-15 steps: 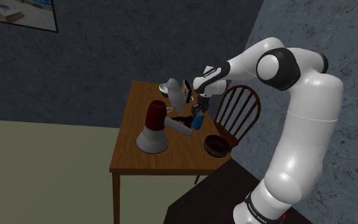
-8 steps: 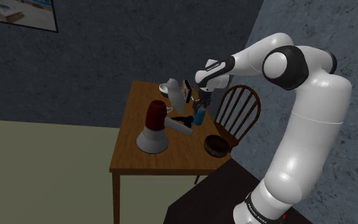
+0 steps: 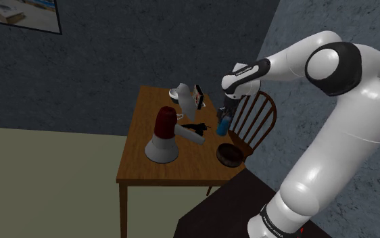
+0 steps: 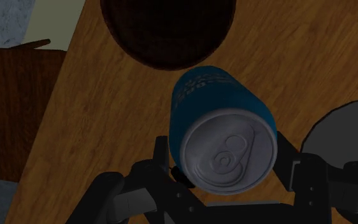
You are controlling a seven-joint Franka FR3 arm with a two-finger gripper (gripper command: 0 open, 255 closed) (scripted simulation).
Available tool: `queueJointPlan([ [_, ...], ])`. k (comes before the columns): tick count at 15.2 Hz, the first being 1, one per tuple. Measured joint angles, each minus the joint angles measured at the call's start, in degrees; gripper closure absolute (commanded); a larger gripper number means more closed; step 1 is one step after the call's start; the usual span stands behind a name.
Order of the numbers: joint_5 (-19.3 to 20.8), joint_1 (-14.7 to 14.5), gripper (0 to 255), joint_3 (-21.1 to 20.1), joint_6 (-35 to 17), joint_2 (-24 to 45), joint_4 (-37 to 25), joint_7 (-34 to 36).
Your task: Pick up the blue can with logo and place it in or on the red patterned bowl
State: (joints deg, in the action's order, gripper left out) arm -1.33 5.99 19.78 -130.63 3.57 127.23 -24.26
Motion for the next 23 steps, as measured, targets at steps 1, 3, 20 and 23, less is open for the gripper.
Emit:
queueJointPlan([
  [1, 0.8, 0.6, 255, 0.6, -0.2, -1.9, 1.9, -0.7],
  [3, 2.5, 1.4, 255, 1.5, -0.2, -5.6, 5.4, -1.2],
  [20, 4.3, 4.1, 255, 5.0, -9.5, -7.7, 16.7, -6.0],
  [23, 3.0, 3.9, 255, 5.1, -12.2, -5.6, 17.4, -6.9],
])
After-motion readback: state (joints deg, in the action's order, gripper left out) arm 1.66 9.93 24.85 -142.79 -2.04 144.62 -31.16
